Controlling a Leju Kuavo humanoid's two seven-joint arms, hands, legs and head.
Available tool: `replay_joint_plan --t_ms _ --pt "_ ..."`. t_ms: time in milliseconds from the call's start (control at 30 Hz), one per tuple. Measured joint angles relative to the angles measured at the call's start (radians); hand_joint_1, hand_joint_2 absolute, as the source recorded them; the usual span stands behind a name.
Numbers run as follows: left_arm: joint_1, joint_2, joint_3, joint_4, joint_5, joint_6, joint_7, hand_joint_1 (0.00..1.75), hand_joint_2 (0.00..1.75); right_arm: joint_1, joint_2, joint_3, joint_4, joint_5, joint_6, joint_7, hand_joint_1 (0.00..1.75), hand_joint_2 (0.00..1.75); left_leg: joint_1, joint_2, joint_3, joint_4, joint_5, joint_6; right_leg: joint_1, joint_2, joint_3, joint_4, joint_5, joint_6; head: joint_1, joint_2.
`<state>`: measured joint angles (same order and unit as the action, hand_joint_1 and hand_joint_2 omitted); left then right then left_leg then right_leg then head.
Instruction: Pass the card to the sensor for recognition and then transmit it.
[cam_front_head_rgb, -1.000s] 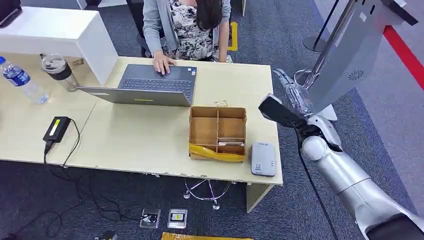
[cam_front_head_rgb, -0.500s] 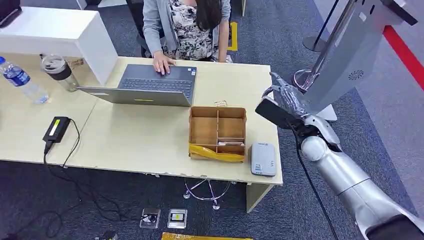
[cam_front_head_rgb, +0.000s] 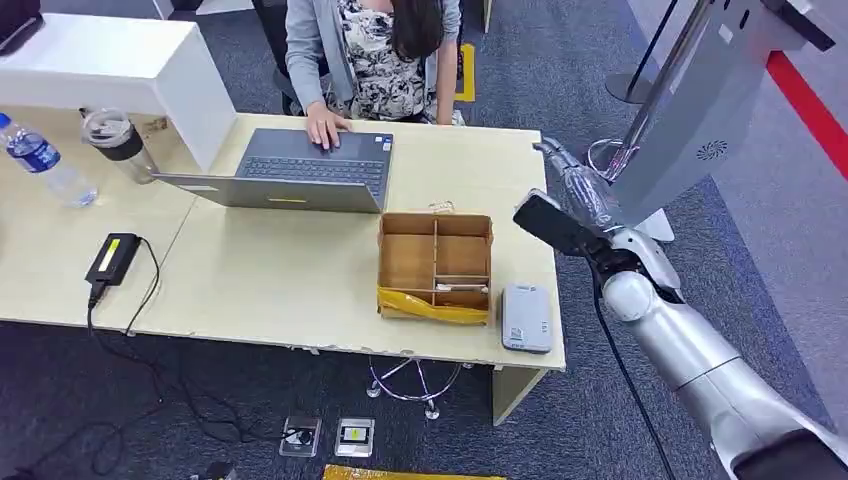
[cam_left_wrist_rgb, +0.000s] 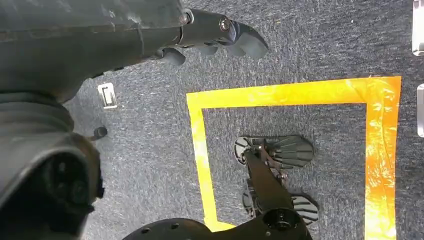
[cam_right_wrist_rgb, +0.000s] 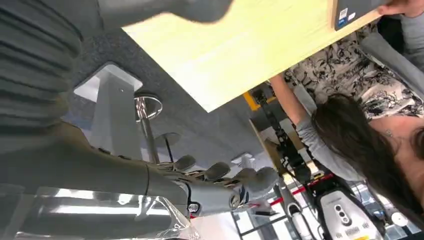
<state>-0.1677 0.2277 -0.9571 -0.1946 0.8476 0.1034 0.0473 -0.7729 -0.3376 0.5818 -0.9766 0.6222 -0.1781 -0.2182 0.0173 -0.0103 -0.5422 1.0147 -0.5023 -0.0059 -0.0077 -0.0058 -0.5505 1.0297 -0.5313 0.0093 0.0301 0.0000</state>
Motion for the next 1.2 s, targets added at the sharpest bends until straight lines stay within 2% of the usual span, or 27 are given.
replay_joint_plan --t_ms 567,1200 --pt "-0.001 -0.003 0.0 0.0 -0.002 0.004 0.0 0.0 0.0 0.005 0.0 0.0 0.0 0.024 -0.006 0.01 0.0 1.75 0.0 0.0 0.0 0.0 0.0 0.0 0.0 0.0 0.0 0.0 0.0 0.0 0.0 0.0" --pt "-0.001 -0.003 -0.006 0.0 -0.01 0.004 0.0 0.0 0.0 0.018 0.0 0.001 -0.002 0.103 -0.047 0.024 0.0 1.75 0.0 0.0 0.0 0.0 0.0 0.0 0.0 0.0 0.0 0.0 0.0 0.0 0.0 0.0"
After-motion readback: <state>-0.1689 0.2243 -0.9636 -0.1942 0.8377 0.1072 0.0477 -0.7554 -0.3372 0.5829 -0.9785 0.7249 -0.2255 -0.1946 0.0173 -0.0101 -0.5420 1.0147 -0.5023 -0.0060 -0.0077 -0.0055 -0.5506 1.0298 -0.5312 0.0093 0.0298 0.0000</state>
